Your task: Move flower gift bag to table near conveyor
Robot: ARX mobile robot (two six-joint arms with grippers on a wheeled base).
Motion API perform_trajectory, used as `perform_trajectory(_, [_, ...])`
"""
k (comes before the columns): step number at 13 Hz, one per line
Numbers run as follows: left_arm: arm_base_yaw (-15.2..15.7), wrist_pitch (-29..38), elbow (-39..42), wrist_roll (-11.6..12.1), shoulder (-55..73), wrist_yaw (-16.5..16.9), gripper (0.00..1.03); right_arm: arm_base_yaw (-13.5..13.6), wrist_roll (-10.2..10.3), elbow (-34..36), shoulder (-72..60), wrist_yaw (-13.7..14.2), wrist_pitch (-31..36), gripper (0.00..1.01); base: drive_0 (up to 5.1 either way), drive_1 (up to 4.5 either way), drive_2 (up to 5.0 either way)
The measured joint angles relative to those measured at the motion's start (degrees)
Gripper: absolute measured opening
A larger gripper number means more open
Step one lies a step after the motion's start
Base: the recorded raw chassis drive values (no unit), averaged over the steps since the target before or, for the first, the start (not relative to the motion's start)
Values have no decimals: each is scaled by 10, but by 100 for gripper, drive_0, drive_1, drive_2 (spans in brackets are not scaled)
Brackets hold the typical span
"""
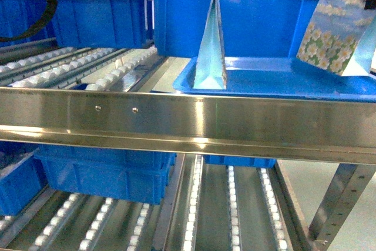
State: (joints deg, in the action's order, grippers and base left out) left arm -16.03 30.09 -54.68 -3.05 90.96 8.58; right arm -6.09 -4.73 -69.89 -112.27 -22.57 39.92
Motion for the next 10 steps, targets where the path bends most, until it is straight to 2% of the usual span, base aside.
perform_trajectory(2, [0,0,0,0,0,0,98,-7,19,25,61,3,18,2,0,0,0])
perform_trajectory(4, [0,0,0,0,0,0,98,-9,16,59,82,43,30,2,0,0,0])
perform_trajectory(10, [-11,-14,-37,1,23,3,98,-11,14,60,82,49,30,2,0,0,0])
